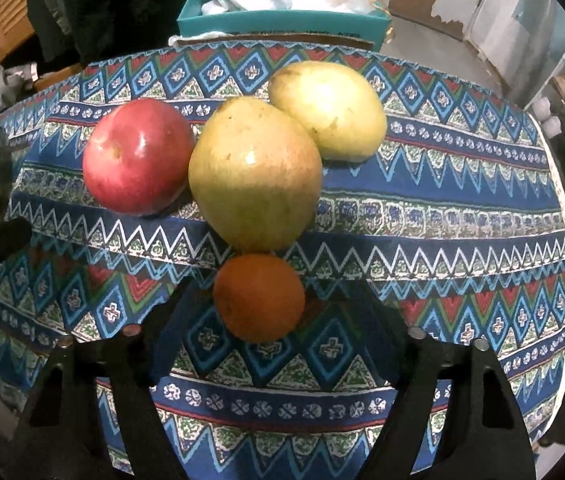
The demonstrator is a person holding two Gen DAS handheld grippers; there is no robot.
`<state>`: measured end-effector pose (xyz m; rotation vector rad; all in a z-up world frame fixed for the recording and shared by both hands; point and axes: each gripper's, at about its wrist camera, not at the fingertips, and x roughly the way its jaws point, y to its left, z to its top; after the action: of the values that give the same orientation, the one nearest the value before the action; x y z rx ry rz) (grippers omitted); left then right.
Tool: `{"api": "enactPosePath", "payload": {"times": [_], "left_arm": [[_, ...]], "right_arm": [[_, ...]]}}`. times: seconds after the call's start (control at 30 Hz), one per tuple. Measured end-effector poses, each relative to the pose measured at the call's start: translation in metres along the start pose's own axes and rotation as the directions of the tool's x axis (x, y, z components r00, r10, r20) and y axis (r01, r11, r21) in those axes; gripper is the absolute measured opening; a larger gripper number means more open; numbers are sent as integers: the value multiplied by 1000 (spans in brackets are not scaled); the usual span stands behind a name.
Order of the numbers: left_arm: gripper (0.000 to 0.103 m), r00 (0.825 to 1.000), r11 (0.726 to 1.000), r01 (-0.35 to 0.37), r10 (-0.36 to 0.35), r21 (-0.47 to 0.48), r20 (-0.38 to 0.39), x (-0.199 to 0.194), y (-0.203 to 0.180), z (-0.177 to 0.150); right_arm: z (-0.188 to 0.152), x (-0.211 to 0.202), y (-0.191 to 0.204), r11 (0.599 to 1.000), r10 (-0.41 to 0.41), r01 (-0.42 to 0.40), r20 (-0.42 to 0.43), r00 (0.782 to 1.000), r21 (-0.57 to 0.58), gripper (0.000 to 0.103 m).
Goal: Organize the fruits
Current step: 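Move the right tool to a small tangerine while the left tool approaches a red apple, then close the right tool on the tangerine while the left tool closes on the red apple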
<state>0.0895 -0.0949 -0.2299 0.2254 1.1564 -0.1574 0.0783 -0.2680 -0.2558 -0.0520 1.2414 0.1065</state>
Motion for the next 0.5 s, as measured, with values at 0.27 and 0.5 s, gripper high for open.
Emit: {"api": "enactPosePath", "payload": {"times": [0.27,0.5], "left_arm": [[82,998,998,61,-61,-29,-2,4,-5,12],[82,996,996,86,-86,-4,-6,11,-20,25]], "right_arm": [[-4,10,-8,995,97,-97,-3,995,38,46],[-7,-5,-20,997,70,-71,34,997,41,45]]}}
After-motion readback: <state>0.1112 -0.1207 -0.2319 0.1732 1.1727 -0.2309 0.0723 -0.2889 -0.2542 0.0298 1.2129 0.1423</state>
